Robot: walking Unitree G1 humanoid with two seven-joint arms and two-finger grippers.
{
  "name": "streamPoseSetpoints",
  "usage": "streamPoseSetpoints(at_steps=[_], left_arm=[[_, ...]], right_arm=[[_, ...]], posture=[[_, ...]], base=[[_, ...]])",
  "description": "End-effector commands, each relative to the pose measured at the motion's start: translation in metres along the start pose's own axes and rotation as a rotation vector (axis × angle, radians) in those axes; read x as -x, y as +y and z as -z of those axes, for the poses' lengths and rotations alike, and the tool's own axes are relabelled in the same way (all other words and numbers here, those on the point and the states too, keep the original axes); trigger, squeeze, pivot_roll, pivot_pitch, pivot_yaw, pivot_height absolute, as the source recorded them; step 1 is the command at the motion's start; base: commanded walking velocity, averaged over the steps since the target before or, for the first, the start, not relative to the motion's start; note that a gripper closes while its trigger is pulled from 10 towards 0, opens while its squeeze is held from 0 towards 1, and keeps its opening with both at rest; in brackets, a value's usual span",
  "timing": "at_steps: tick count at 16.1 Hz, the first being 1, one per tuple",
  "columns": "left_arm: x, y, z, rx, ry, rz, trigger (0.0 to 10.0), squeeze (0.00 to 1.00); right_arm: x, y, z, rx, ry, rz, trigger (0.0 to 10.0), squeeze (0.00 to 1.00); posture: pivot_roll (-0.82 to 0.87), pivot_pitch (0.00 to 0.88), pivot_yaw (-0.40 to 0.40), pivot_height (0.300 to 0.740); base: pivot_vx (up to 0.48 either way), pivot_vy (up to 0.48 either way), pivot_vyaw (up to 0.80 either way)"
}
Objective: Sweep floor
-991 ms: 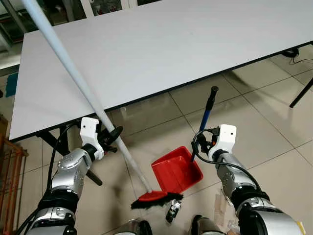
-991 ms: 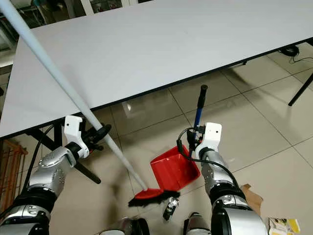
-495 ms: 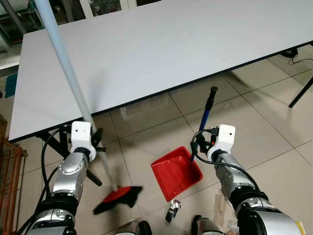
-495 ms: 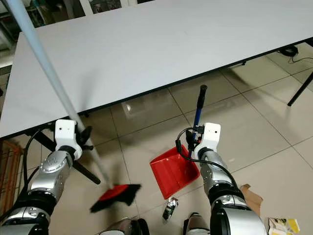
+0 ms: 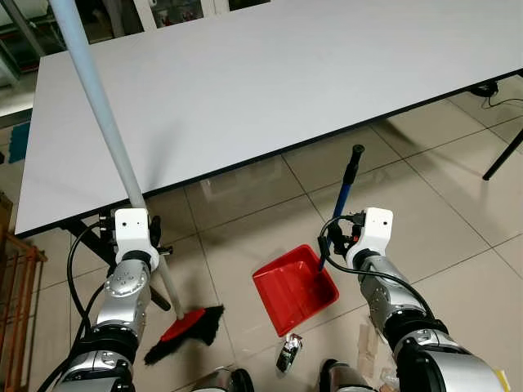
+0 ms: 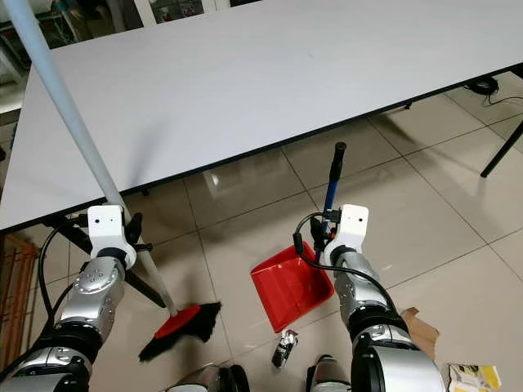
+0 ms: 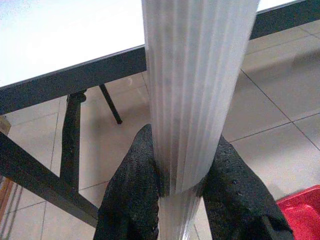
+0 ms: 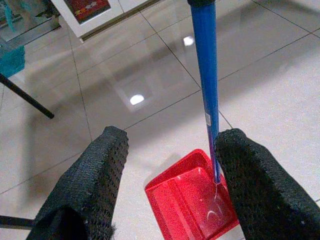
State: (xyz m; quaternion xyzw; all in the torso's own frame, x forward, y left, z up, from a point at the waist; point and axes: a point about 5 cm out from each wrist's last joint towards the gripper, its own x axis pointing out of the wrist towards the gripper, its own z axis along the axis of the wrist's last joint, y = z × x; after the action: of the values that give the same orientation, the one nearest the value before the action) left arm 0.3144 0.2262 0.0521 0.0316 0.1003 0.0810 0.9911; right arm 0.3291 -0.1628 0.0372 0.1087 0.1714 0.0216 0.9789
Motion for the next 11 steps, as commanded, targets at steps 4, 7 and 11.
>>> streamPoseSetpoints(at_steps=[4, 7, 11], left_arm=[[0.007, -0.004, 0.007, 0.004, -0.017, -0.016, 10.0, 0.00], [0.011, -0.017, -0.006, 0.068, -0.102, 0.016, 10.0, 0.00], [0.017, -0.034, -0.016, 0.087, -0.148, 0.064, 10.0, 0.00]], right_arm=[[0.004, -0.002, 0.009, 0.007, 0.019, 0.000, 10.0, 0.00], [0.005, -0.012, 0.006, 0.038, 0.018, 0.003, 10.0, 0.00], [0.005, -0.017, 0.001, 0.062, 0.012, -0.012, 10.0, 1.00]], posture=[[-0.19, 0.101, 0.131, 0.740], [-0.18, 0.132, 0.115, 0.740], [-0.18, 0.154, 0.104, 0.740]], base=[[0.000, 0.000, 0.00], [0.000, 0.000, 0.00], [0.000, 0.000, 0.00]])
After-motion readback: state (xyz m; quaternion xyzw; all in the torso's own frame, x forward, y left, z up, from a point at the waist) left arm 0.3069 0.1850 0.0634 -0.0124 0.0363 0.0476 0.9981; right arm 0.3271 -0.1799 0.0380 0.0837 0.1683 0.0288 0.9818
